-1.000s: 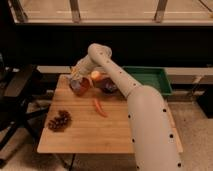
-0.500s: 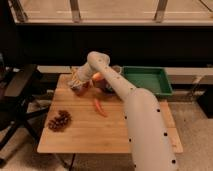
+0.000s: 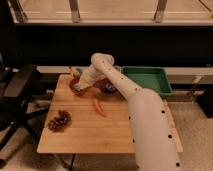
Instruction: Wipe red bowl with towel
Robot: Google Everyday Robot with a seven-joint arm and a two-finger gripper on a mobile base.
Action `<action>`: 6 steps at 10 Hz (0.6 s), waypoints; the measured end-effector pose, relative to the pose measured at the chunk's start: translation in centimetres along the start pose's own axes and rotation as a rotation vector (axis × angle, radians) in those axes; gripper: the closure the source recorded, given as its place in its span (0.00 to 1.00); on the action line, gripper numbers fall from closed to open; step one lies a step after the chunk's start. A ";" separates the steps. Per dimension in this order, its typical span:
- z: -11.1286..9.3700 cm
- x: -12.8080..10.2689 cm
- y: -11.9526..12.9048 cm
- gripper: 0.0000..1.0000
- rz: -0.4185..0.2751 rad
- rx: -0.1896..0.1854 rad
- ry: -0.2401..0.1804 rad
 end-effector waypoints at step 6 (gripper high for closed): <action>2.3 0.3 -6.0 1.00 -0.097 0.025 -0.003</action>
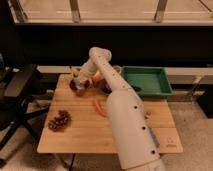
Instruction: Wipe red bowl with towel
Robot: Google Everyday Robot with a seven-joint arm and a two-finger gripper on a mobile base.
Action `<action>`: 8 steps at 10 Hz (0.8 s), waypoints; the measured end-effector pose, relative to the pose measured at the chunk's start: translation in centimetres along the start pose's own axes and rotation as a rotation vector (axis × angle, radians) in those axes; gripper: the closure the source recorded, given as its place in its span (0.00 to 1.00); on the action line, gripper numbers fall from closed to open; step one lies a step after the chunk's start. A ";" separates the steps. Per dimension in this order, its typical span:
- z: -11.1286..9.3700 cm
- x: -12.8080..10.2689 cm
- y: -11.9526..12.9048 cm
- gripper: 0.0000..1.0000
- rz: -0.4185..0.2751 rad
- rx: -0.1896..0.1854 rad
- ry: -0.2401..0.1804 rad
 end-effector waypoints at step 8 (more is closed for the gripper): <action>-1.3 -7.6 2.8 1.00 -0.071 0.046 -0.140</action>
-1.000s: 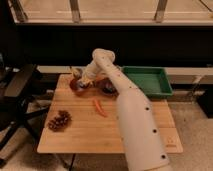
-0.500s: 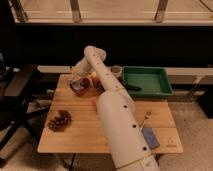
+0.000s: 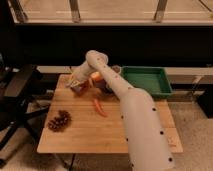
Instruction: Wipe red bowl with towel
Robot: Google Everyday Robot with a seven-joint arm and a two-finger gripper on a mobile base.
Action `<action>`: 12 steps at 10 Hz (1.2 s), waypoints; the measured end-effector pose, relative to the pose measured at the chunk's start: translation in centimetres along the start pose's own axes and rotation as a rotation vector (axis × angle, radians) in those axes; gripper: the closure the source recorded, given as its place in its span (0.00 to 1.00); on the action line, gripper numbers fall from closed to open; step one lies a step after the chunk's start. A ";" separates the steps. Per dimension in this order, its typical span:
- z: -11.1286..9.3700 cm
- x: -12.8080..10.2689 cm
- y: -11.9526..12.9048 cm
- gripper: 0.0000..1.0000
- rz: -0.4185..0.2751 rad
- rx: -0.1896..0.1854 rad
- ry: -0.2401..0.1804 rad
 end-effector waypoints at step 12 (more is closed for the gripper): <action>0.0 6.6 -2.2 1.00 -0.075 0.060 0.305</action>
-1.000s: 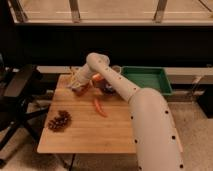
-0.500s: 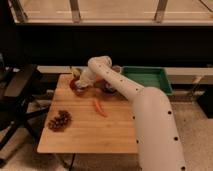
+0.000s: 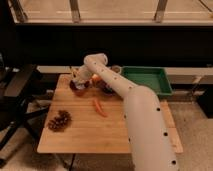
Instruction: Wipe red bowl with towel
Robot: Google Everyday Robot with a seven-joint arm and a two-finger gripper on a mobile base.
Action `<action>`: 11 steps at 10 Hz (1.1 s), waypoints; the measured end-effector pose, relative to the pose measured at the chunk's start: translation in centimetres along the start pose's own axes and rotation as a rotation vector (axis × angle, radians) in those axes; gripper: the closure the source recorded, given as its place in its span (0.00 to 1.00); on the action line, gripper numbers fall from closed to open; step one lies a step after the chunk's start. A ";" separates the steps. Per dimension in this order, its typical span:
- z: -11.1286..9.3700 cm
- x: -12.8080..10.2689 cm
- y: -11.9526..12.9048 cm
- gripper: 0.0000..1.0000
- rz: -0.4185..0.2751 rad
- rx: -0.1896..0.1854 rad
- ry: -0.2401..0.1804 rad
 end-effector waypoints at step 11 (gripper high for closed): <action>-3.8 0.0 6.1 1.00 0.056 -0.101 -0.003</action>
